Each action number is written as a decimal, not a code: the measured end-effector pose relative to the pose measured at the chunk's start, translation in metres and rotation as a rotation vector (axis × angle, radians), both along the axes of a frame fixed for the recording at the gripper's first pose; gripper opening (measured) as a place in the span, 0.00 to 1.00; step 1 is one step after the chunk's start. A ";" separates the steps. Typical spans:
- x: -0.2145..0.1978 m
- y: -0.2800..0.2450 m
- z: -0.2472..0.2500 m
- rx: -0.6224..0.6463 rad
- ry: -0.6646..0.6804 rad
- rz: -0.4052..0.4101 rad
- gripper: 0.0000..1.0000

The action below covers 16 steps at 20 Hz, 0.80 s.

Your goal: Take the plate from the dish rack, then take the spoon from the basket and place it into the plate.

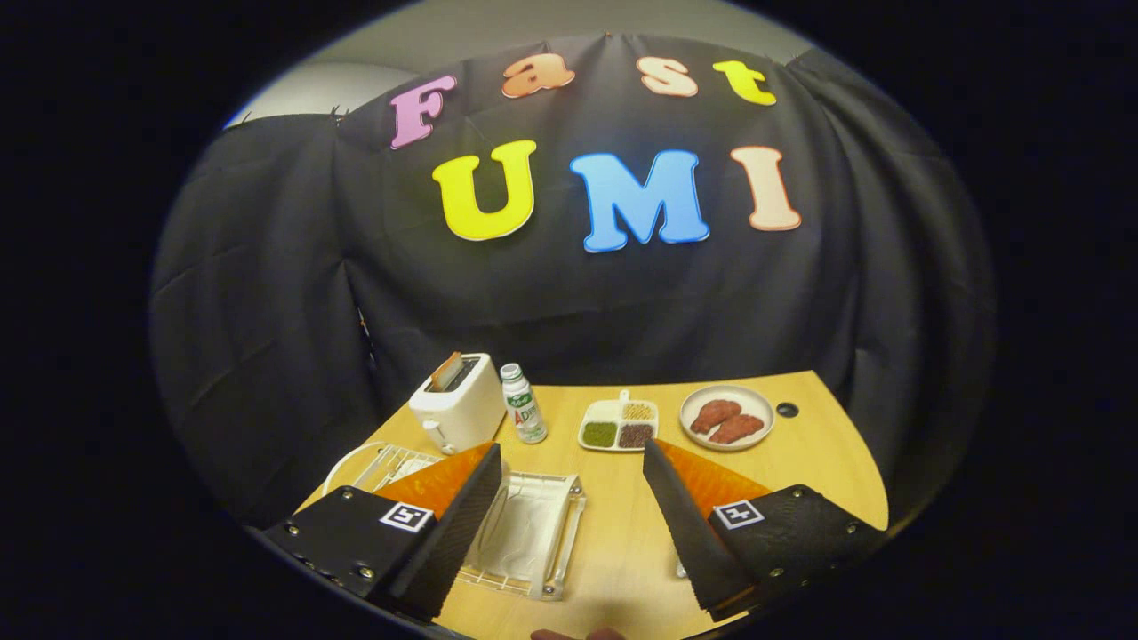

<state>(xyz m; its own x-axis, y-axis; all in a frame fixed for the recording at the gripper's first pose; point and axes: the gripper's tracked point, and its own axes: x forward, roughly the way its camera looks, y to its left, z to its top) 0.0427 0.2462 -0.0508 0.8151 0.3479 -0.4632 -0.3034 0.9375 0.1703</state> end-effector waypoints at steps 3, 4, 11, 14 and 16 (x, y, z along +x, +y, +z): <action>0.001 0.020 -0.029 0.001 0.134 0.018 0.99; -0.001 0.027 -0.038 0.004 0.177 0.024 0.99; -0.006 0.078 -0.087 -0.027 0.389 0.029 0.99; -0.006 0.095 -0.106 -0.041 0.446 0.016 0.99; -0.004 0.098 -0.122 -0.083 0.476 -0.007 0.99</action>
